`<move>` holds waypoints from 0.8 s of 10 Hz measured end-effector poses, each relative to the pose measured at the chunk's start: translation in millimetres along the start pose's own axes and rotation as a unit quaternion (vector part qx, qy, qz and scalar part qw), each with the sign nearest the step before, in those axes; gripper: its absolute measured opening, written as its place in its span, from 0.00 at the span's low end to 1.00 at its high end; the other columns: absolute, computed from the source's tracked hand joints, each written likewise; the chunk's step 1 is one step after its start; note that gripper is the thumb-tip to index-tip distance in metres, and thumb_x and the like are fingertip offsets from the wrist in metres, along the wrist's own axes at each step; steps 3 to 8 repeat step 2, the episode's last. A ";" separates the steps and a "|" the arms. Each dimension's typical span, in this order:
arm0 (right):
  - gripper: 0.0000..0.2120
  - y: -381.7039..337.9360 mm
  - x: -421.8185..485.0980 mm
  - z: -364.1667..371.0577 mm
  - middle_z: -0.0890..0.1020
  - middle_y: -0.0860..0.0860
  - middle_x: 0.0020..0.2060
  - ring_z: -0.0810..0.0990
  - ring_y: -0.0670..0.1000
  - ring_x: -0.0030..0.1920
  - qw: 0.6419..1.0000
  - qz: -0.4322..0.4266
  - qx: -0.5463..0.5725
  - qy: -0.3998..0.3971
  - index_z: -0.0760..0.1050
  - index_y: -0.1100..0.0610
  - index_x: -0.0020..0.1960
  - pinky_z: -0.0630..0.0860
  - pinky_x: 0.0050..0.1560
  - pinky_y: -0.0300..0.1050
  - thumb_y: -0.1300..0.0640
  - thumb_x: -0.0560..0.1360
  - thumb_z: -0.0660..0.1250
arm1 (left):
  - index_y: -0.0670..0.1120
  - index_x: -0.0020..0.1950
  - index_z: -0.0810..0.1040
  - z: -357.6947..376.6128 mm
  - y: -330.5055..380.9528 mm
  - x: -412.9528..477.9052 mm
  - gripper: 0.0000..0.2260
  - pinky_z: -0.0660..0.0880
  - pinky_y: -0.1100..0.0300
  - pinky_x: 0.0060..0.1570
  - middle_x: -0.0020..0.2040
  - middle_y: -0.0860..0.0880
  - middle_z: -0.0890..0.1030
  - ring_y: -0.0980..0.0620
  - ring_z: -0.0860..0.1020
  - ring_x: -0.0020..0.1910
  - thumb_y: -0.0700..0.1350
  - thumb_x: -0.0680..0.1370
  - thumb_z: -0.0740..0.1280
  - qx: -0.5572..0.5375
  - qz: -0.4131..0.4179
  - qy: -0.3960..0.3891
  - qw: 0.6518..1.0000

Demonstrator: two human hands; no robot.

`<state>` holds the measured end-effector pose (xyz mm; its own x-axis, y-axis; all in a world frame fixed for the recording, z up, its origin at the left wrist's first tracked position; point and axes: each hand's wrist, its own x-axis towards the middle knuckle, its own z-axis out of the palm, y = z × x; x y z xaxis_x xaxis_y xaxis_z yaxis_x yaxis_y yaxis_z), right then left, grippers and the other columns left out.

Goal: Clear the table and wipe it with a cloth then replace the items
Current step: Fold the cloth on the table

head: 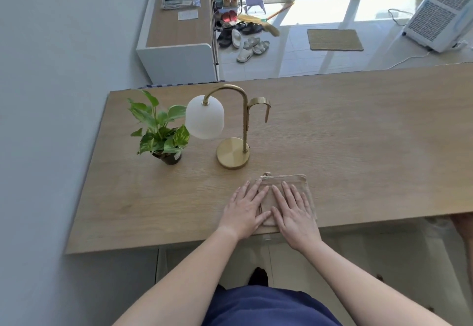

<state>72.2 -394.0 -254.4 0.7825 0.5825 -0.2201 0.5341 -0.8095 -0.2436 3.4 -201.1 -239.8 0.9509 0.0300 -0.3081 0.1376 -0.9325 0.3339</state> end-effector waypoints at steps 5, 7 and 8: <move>0.30 -7.8 9.6 -31.0 0.58 0.46 0.85 0.53 0.51 0.85 0.990 0.046 0.121 -0.049 0.59 0.47 0.85 0.48 0.83 0.47 0.45 0.85 0.62 | 0.53 0.79 0.72 -13.2 -23.9 -48.4 0.21 0.59 0.53 0.81 0.82 0.53 0.68 0.53 0.62 0.82 0.55 0.87 0.60 -0.092 -0.026 0.116 0.989; 0.30 -7.8 9.6 -31.0 0.58 0.46 0.85 0.53 0.51 0.85 0.990 0.046 0.121 -0.049 0.59 0.47 0.85 0.48 0.83 0.47 0.45 0.85 0.62 | 0.53 0.79 0.72 -13.2 -23.9 -48.4 0.21 0.59 0.53 0.81 0.82 0.53 0.68 0.53 0.62 0.82 0.55 0.87 0.60 -0.092 -0.026 0.116 0.989; 0.30 -7.8 9.6 -31.0 0.58 0.46 0.85 0.53 0.51 0.85 0.990 0.046 0.121 -0.049 0.59 0.47 0.85 0.48 0.83 0.47 0.45 0.85 0.62 | 0.53 0.79 0.72 -13.2 -23.9 -48.4 0.21 0.59 0.53 0.81 0.82 0.53 0.68 0.53 0.62 0.82 0.55 0.87 0.60 -0.092 -0.026 0.116 0.989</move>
